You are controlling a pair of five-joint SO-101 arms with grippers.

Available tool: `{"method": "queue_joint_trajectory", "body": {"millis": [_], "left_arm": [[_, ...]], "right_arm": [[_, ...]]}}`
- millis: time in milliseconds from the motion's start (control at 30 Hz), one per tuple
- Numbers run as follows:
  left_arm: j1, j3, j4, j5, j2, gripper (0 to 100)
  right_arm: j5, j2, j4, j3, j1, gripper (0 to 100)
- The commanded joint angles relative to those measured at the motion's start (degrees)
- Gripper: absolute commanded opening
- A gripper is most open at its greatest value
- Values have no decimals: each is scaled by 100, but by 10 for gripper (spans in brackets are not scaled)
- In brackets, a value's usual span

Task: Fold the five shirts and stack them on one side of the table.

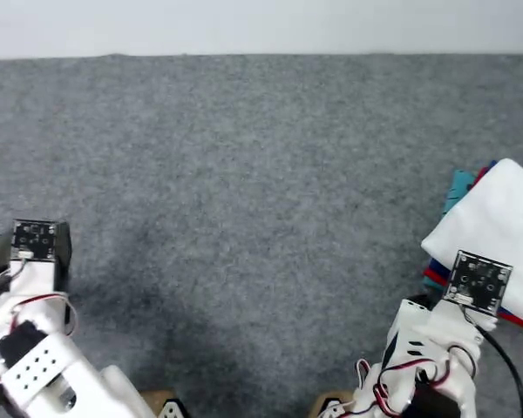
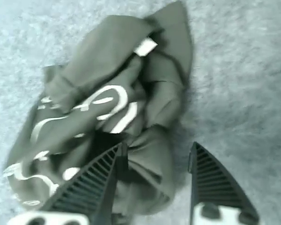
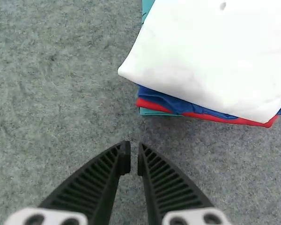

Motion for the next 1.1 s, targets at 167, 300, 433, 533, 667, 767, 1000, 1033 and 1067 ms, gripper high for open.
{"method": "queue_joint_trajectory", "body": {"millis": [167, 300, 433, 533, 667, 767, 1000, 1033, 1067], "left_arm": [[-132, -2114, 1187, -132, 2171, 254], [-211, -2870, 1275, -132, 3446, 254], [-229, -3371, 1310, -132, 4659, 253], [-202, -3670, 1292, -132, 5424, 236], [-193, -4224, 1275, -141, 6233, 190], [-185, -4576, 1310, -141, 6681, 111], [229, -5288, 2066, 325, 6330, 13], [352, -5385, 2198, 484, 6127, 13], [475, -5499, 2321, 642, 5873, 13]], "right_arm": [[-35, -4, -31, -18, 13, 39], [-35, -13, -40, -18, 13, 39], [-35, -22, -40, -18, 13, 39], [-35, -22, -48, -18, 13, 39], [-35, -22, -31, -18, 13, 39], [-35, -22, -40, -9, 13, 39], [-35, -22, -40, -9, 13, 39], [-35, -22, -40, -9, 13, 39], [-35, -22, -40, -9, 13, 39]]}}
